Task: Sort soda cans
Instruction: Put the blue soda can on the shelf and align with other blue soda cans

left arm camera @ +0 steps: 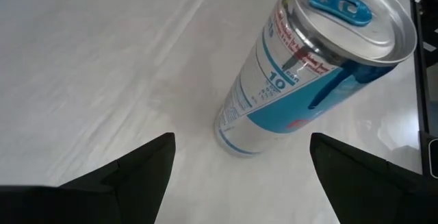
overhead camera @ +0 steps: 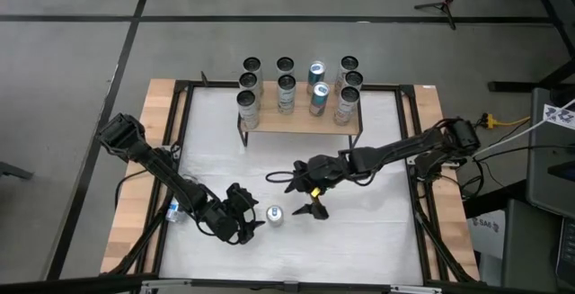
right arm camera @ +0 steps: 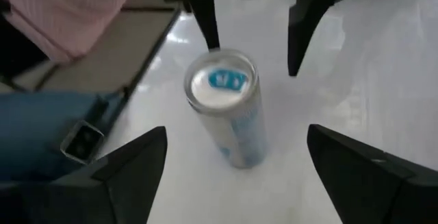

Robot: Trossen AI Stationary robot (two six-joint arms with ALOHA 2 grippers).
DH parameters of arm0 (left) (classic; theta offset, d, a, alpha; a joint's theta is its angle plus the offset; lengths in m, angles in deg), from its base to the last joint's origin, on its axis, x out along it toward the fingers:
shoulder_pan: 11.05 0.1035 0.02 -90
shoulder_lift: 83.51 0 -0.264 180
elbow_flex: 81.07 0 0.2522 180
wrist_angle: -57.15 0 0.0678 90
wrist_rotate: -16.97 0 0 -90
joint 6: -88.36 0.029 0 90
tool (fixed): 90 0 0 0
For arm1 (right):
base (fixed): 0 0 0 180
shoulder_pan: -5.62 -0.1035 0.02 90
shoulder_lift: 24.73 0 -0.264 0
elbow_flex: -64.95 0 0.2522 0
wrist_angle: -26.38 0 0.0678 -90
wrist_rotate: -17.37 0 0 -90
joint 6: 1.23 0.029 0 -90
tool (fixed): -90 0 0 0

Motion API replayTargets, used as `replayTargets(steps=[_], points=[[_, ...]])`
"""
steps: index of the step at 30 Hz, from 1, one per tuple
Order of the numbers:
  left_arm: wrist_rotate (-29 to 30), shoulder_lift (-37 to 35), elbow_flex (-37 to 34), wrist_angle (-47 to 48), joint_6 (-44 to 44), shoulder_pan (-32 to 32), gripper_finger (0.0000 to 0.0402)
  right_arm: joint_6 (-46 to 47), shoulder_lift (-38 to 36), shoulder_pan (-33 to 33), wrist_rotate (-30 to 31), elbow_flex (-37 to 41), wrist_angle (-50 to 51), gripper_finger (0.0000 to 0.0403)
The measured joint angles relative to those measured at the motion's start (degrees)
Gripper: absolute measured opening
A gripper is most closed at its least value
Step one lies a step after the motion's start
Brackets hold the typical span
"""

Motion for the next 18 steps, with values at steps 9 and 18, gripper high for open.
replayTargets(steps=[9, 18], points=[[0.03, 0.0, 0.0, 0.0, 0.0, -0.02, 0.0334, -0.27, -0.25, -5.68, 8.5, 0.0, -10.43, 0.0348], [0.4, 0.0, 0.0, 0.0, 0.0, -0.02, 0.0334, 2.95, -0.2, -9.81, 25.18, 0.0, -14.11, 0.0348]])
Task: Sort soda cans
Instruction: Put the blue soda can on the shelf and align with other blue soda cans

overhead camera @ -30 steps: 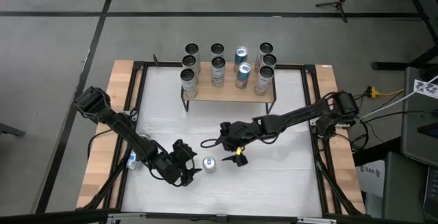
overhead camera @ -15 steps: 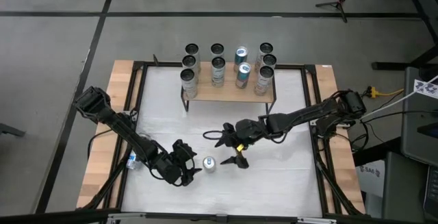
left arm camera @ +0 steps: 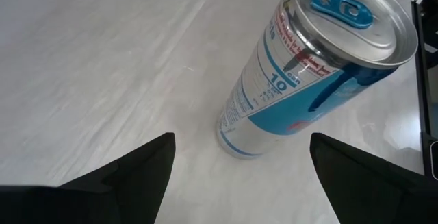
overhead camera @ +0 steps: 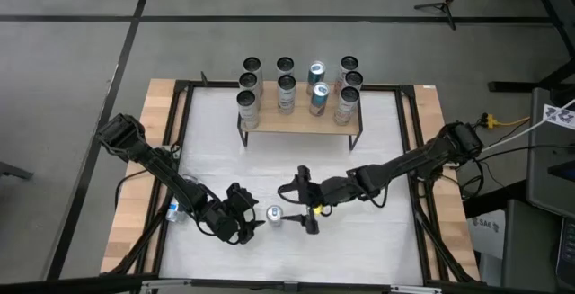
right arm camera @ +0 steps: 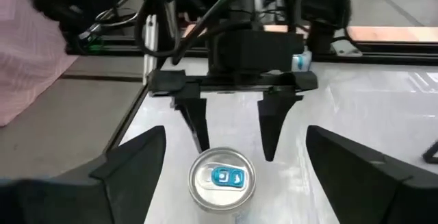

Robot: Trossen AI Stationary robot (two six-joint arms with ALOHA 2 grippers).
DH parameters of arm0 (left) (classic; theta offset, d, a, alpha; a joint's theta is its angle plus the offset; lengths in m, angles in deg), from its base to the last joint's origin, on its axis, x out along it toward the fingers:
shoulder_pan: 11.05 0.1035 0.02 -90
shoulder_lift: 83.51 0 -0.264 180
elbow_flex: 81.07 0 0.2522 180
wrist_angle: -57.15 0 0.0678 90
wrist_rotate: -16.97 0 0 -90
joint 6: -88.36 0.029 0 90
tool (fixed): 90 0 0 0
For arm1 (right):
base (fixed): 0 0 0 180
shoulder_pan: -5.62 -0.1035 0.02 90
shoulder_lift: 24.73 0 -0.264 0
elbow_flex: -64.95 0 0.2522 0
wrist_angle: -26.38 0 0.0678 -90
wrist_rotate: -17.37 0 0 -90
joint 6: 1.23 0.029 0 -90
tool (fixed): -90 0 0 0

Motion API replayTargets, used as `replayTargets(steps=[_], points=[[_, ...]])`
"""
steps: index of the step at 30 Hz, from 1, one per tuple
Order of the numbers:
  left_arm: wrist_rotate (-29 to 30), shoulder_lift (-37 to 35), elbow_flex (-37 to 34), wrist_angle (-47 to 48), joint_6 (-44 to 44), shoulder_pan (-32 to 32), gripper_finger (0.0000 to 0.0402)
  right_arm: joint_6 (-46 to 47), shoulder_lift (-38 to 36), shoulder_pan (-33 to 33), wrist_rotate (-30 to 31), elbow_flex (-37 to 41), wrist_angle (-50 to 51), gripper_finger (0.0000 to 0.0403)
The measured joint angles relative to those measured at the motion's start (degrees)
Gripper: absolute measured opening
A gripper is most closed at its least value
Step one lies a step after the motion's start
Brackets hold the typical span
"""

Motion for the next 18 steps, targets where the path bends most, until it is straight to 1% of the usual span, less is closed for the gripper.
replayTargets(steps=[11, 18], points=[[0.16, 0.0, 0.0, 0.0, -0.02, 0.0, 0.0334, 0.68, 0.23, -3.08, 4.39, 0.0, -0.63, 0.0348], [0.16, 0.0, 0.0, -0.1, -0.05, 0.02, 0.0334, 0.59, 2.64, -2.88, 5.01, 0.0, -1.92, 0.0348]])
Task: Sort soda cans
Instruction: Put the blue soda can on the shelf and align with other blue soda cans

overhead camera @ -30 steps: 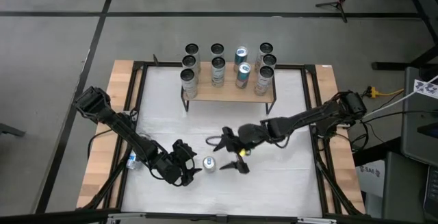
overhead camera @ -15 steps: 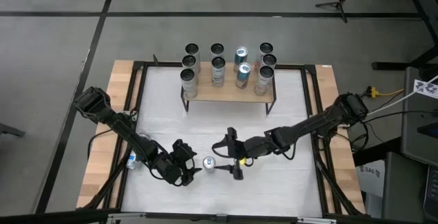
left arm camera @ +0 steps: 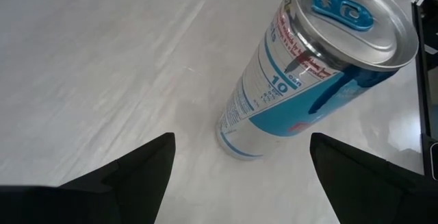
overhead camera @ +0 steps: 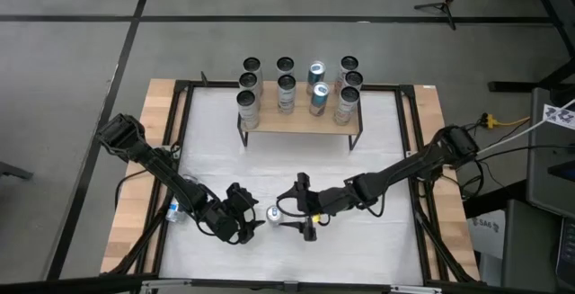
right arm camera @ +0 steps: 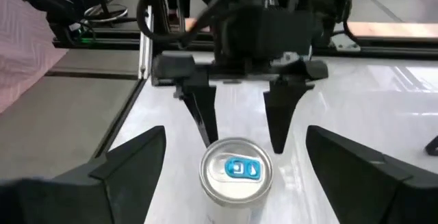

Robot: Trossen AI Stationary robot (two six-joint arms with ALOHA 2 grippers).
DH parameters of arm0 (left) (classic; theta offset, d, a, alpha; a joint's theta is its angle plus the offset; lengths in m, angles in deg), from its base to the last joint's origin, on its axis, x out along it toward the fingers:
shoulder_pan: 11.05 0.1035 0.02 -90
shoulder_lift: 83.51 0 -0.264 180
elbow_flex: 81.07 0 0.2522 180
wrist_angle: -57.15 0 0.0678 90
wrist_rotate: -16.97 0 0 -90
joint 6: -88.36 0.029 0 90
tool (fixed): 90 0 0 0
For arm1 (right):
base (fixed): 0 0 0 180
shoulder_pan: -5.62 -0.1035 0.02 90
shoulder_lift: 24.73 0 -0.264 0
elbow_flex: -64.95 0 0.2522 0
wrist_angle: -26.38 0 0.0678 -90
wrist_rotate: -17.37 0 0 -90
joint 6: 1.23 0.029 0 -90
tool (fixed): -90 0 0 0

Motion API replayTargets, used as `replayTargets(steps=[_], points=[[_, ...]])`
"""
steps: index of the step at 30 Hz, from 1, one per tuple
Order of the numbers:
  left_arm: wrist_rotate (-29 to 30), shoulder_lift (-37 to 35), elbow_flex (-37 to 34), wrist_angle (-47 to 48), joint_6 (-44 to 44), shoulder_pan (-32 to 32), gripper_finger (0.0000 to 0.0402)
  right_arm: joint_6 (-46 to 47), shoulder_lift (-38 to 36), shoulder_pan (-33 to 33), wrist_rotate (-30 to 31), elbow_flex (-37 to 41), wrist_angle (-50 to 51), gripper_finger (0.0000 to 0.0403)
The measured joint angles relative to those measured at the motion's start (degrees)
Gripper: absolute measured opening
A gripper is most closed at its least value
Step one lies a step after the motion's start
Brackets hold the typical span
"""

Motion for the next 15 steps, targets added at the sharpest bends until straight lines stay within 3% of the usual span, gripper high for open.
replayTargets(steps=[15], points=[[0.79, 0.0, 0.02, -0.03, 0.03, -0.01, 0.0334, -0.06, 7.43, -0.04, 0.41, 0.0, -5.92, 0.0348]])
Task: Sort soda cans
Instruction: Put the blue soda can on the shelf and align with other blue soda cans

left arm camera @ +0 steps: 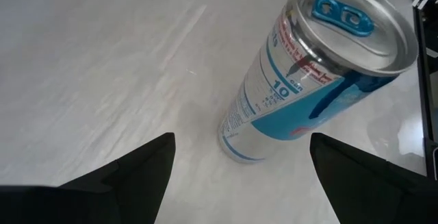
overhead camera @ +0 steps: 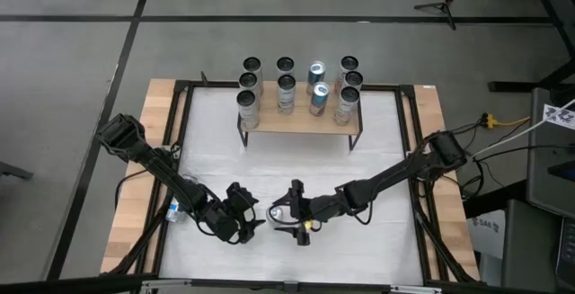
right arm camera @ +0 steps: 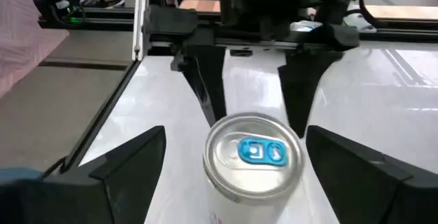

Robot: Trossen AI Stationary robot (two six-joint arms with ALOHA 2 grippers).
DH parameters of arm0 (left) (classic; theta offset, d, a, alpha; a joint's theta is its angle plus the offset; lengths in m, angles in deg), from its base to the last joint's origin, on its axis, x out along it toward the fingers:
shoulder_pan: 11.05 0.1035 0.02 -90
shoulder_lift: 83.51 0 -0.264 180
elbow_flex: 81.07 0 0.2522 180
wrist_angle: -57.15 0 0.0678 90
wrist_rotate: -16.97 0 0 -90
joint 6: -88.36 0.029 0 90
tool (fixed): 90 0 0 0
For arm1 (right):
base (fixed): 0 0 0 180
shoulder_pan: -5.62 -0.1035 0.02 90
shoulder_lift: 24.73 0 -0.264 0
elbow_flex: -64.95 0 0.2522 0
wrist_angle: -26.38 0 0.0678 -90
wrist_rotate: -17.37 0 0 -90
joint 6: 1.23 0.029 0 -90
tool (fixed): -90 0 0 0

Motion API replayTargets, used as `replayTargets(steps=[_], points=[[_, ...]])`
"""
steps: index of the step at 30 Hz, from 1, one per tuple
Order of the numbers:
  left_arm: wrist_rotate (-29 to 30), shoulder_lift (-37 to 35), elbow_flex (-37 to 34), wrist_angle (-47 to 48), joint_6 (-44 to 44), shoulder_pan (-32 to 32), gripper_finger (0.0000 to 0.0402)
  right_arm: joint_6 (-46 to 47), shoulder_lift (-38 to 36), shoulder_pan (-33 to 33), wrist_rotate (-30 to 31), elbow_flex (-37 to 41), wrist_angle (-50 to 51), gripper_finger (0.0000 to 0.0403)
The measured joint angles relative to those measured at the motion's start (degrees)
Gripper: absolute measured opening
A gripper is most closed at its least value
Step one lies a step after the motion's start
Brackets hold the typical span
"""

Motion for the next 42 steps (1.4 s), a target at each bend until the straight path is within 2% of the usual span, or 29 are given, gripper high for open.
replayTargets(steps=[10, 25, 42], points=[[0.28, 0.0, 0.0, 0.07, 0.09, 0.01, 0.0334, -0.01, 3.77, 0.04, 0.66, 0.02, -0.6, 0.0348], [0.52, 0.0, 0.0, 0.04, 0.08, 0.01, 0.0334, -0.38, 3.83, 0.04, 3.1, 0.02, -0.8, 0.0346], [0.5, 0.0, 0.0, 0.02, 0.0, -0.01, 0.0334, -0.52, 5.75, 0.04, 4.07, -0.02, -4.67, 0.0258]])
